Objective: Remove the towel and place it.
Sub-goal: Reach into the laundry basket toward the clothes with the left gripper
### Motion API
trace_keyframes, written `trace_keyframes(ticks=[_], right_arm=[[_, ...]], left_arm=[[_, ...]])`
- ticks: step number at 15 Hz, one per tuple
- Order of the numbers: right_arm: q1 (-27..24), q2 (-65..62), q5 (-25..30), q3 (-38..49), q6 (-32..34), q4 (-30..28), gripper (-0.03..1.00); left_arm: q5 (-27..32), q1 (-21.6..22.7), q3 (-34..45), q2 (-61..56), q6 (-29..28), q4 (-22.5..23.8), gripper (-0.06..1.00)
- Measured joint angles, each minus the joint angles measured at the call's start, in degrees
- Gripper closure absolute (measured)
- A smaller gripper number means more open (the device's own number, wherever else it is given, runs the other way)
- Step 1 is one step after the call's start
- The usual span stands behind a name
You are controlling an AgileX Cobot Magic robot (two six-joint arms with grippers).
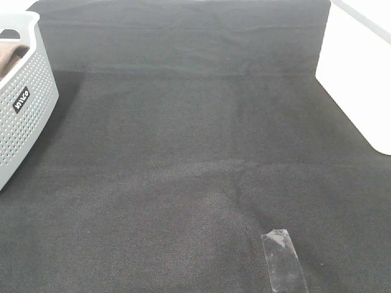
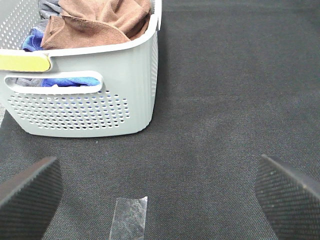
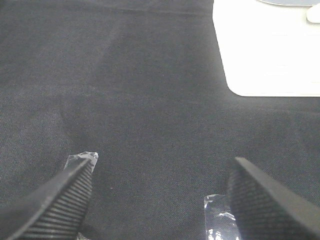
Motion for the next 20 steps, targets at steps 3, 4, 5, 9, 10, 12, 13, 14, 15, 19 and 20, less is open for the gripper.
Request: trace_keyframes(ticks=[3, 4, 5, 9, 10, 12, 13, 14, 15, 19, 20], right_arm=[[0.0, 0.0, 0.0, 0.0, 0.0, 0.0, 0.28], [0.0, 0.0, 0.0, 0.0, 0.0, 0.0, 0.28], [0.0, 0.0, 0.0, 0.0, 0.0, 0.0, 0.28], [0.0, 0.0, 0.0, 0.0, 0.0, 0.0, 0.28], [0.0, 0.0, 0.0, 0.0, 0.0, 0.0, 0.28], [0.0, 0.0, 0.0, 0.0, 0.0, 0.0, 0.28], [0.0, 0.0, 0.0, 0.0, 0.0, 0.0, 0.28], [0.0, 0.0, 0.0, 0.0, 0.0, 0.0, 0.28], [0.0, 0.0, 0.0, 0.0, 0.0, 0.0, 0.28], [0.0, 0.0, 0.0, 0.0, 0.0, 0.0, 0.28], [0.0, 0.0, 0.0, 0.0, 0.0, 0.0, 0.28]], left_arm=[[0.0, 0.0, 0.0, 0.0, 0.0, 0.0, -0.05], [0.0, 0.0, 0.0, 0.0, 0.0, 0.0, -0.05], [0.0, 0.0, 0.0, 0.0, 0.0, 0.0, -0.05], [0.0, 0.0, 0.0, 0.0, 0.0, 0.0, -0.05], [0.0, 0.0, 0.0, 0.0, 0.0, 0.0, -0.05], [0.0, 0.0, 0.0, 0.0, 0.0, 0.0, -0.05], [0.0, 0.0, 0.0, 0.0, 0.0, 0.0, -0.05], [0.0, 0.0, 0.0, 0.0, 0.0, 0.0, -0.05], [0.0, 0.0, 0.0, 0.0, 0.0, 0.0, -0.05], [0.0, 0.0, 0.0, 0.0, 0.0, 0.0, -0.05], [0.0, 0.0, 0.0, 0.0, 0.0, 0.0, -0.05]])
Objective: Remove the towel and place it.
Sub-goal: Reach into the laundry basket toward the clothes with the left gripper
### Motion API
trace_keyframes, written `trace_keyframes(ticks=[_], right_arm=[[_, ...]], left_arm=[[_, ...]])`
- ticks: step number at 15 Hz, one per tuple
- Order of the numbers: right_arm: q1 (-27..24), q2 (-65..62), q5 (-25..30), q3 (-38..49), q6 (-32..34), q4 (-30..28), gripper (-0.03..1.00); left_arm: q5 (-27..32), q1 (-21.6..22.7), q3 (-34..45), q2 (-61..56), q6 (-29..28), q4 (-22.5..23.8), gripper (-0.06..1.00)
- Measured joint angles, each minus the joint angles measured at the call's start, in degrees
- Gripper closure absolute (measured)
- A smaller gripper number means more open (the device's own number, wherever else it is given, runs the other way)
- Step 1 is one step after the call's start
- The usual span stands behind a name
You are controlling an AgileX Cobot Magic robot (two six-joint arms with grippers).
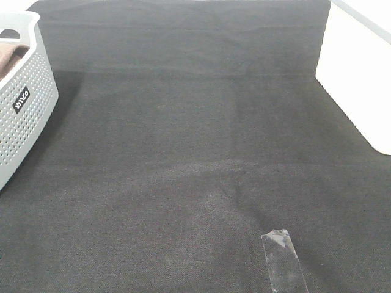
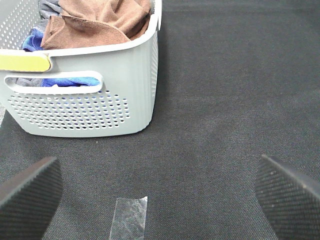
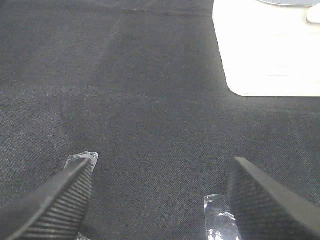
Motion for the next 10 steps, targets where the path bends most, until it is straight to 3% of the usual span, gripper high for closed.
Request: trace_keyframes(ticks=[10], right_arm=[[0.0, 0.0, 0.0, 0.0, 0.0, 0.0, 0.28]], left_arm=[[0.0, 0.0, 0.0, 0.0, 0.0, 0.0, -0.05]])
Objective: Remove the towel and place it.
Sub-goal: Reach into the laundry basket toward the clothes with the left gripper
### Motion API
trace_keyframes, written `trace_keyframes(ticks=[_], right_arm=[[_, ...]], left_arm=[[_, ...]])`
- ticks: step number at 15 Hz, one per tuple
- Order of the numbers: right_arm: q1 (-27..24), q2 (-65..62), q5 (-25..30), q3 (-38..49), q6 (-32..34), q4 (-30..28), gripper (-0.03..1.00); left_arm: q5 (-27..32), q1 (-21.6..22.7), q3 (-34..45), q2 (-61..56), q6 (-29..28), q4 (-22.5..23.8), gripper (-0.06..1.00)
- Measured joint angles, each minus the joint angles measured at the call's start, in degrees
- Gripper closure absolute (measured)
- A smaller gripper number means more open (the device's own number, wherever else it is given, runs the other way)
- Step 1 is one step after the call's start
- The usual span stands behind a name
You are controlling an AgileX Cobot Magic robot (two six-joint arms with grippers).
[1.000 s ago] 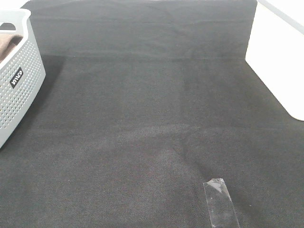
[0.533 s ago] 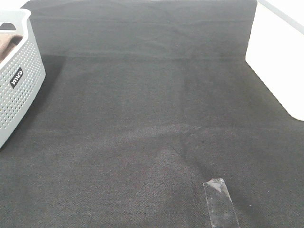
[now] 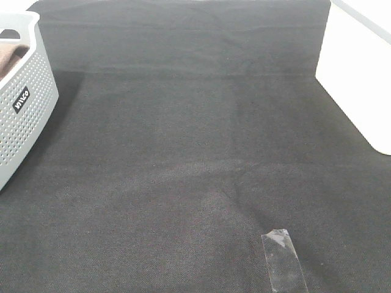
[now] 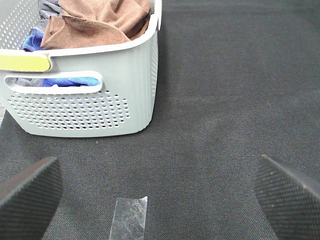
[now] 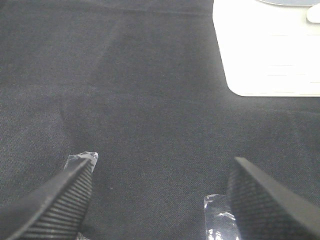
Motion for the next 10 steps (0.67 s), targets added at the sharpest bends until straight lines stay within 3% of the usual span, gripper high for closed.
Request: trace_keyframes(ticks=[10], right_arm=[[0.0, 0.0, 0.0, 0.0, 0.0, 0.0, 0.28]], left_arm=[[0.0, 0.0, 0.0, 0.0, -0.29, 0.23, -0.05]])
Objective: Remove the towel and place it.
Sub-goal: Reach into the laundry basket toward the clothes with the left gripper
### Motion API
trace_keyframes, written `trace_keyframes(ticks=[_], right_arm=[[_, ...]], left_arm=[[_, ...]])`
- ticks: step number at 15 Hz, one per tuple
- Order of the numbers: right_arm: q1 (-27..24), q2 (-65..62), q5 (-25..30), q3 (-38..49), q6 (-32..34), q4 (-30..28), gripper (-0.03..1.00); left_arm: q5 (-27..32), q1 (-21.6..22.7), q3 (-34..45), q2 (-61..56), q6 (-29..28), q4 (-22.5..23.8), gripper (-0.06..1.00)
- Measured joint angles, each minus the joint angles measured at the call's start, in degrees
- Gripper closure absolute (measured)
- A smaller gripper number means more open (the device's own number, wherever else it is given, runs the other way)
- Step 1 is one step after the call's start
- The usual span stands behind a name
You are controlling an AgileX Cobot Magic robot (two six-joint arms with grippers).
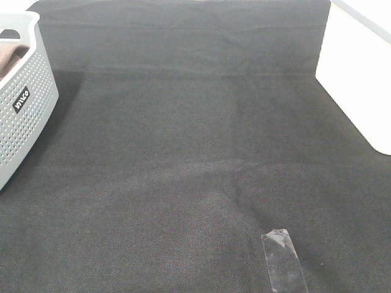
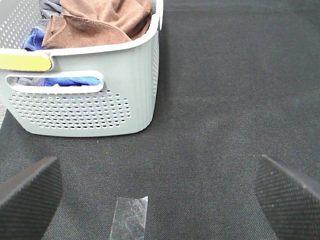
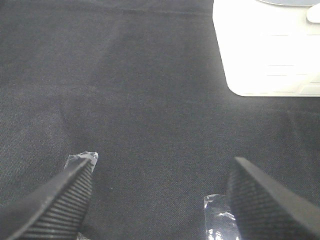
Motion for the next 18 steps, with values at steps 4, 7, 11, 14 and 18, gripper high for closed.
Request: trace_keyframes(ticks=[4, 7, 11, 14, 18], right_arm=[[0.0, 0.0, 0.0, 0.0, 0.0, 0.0, 0.28], [0.0, 0.0, 0.0, 0.0, 0.0, 0.0, 0.28], [0.0, 0.0, 0.0, 0.0, 0.0, 0.0, 0.28], [0.0, 0.0, 0.0, 0.0, 0.0, 0.0, 0.28], [0.0, 0.0, 0.0, 0.0, 0.0, 0.0, 0.28]], left_arm=[[0.0, 0.0, 0.0, 0.0, -0.17, 0.0, -0.05], [0.0, 0.0, 0.0, 0.0, -0.17, 0.0, -0.05], [0.0, 0.0, 0.0, 0.0, -0.23, 0.0, -0.05], [0.0, 0.0, 0.0, 0.0, -0.17, 0.0, -0.05], [0.0, 0.0, -3.04, 3.38, 7.16, 0.0, -0.05]])
